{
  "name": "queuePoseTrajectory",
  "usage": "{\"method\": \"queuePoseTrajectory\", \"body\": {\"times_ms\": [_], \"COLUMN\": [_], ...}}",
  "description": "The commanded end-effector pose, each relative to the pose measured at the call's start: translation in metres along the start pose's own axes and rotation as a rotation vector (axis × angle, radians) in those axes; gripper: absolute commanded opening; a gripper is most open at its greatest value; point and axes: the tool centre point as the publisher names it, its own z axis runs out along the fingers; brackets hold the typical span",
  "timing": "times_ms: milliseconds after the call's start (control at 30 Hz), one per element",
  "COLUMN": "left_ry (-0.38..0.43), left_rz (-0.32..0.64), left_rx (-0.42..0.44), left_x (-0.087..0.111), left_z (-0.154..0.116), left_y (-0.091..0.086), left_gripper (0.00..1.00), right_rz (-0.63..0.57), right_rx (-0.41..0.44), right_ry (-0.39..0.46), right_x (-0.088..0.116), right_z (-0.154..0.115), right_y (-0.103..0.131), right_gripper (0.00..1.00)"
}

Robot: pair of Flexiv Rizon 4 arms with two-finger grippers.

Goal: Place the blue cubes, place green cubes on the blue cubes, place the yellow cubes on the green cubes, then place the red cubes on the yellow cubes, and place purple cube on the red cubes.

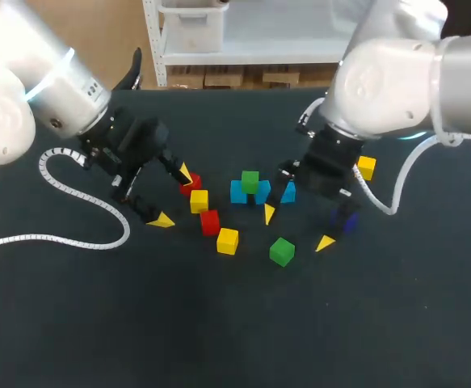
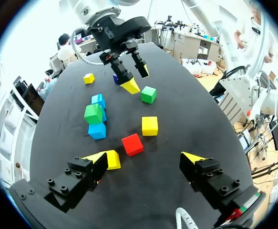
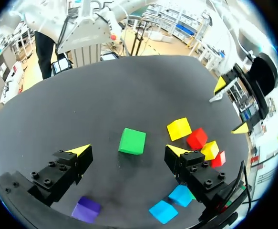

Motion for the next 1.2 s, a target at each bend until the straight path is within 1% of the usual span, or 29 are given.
{"method": "queuePoseTrajectory", "body": {"times_ms": [33,133,267,400,733,767,833,867,933,967,1000,1033,1200], "left_ry": [-0.001,-0.001,-0.001,-0.001,-0.001,-0.001,-0.001,-0.001,-0.001,-0.001,-0.001,-0.001,-0.001], "left_rz": [0.002,0.002,0.002,0.002,0.002,0.002,0.002,0.002,0.002,0.002,0.002,0.002,0.002], "left_rx": [0.002,0.002,0.002,0.002,0.002,0.002,0.002,0.002,0.002,0.002,0.002,0.002,0.002], "left_x": [0.001,0.001,0.001,0.001,0.001,0.001,0.001,0.001,0.001,0.001,0.001,0.001,0.001], "left_z": [0.0,0.0,0.0,0.0,0.0,0.0,0.0,0.0,0.0,0.0,0.0,0.0,0.0], "left_y": [0.002,0.002,0.002,0.002,0.002,0.002,0.002,0.002,0.002,0.002,0.002,0.002,0.002], "left_gripper": [1.0,1.0,1.0,1.0,1.0,1.0,1.0,1.0,1.0,1.0,1.0,1.0,1.0], "right_rz": [0.033,0.048,0.089,0.131,0.183,0.189,0.196,0.197,0.199,0.2,0.2,0.201,0.204], "right_rx": [0.004,-0.013,-0.066,-0.065,-0.05,-0.047,-0.046,-0.045,-0.044,-0.044,-0.045,-0.046,-0.052], "right_ry": [0.021,0.026,0.052,0.059,0.068,0.07,0.07,0.07,0.068,0.068,0.068,0.068,0.066], "right_x": [-0.003,-0.004,-0.006,-0.006,0.0,0.001,0.002,0.002,0.003,0.003,0.003,0.002,0.003], "right_z": [0.008,0.012,0.017,0.02,0.021,0.021,0.021,0.021,0.022,0.022,0.023,0.024,0.027], "right_y": [0.003,0.003,0.002,0.0,-0.002,-0.002,-0.001,-0.001,-0.001,-0.001,-0.001,-0.001,-0.002], "right_gripper": [1.0,1.0,1.0,1.0,1.0,0.94,0.87,0.82,0.66,0.64,0.53,0.49,0.49]}}
